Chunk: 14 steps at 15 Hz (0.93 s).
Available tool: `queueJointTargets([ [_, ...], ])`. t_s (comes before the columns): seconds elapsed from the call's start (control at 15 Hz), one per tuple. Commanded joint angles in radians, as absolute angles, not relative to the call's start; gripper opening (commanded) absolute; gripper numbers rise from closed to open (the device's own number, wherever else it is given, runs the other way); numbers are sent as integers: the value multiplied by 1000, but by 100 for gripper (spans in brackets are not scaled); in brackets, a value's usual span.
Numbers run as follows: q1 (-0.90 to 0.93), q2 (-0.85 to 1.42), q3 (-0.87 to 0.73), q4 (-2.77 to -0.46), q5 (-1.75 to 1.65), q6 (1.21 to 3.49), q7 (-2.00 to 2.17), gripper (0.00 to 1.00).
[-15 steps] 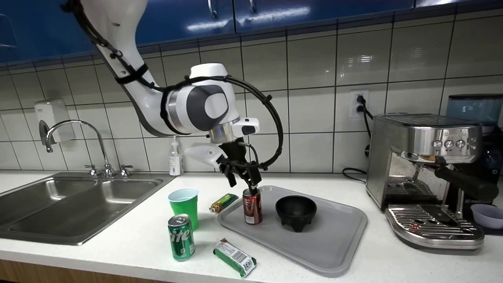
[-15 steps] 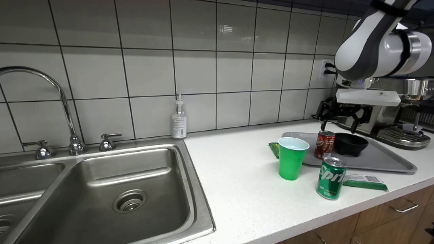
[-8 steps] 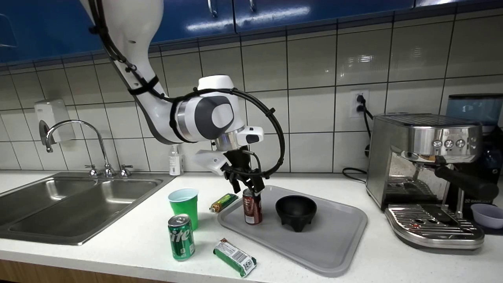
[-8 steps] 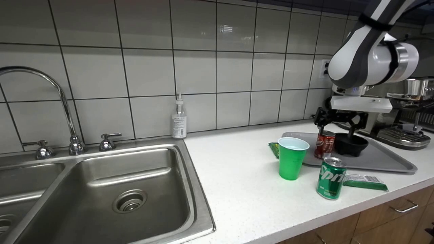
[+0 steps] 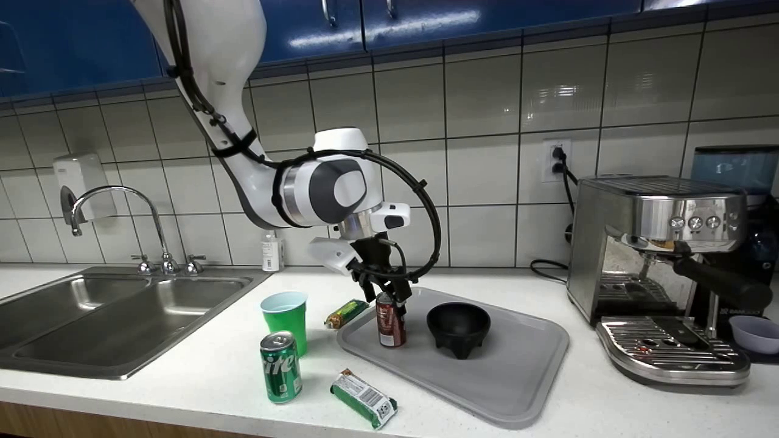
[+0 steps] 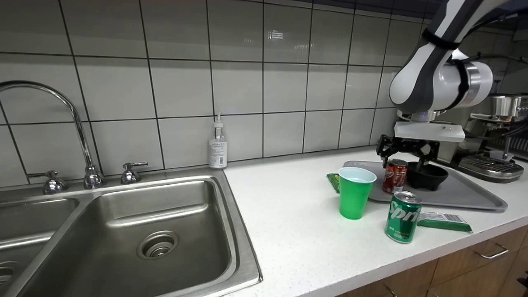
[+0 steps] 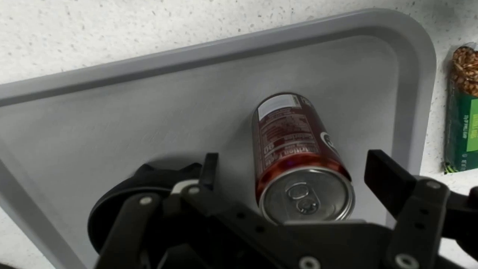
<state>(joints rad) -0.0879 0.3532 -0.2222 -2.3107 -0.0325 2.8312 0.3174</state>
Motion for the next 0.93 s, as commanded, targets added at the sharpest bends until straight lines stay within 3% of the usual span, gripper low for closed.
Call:
queueJointTargets([
  [0.0,-65,383,-243,-2281,-13,2856,347,100],
  [0.53,-48,408,-257,-2268,21,2893,371,100],
  [0.6,-47,410,-256,-2268,26,2894,370,75],
  [0.67,-43,413,-259,-2268,28,2898,371,72],
  [0.87,-34,413,-266,-2271,31,2906,373,49],
])
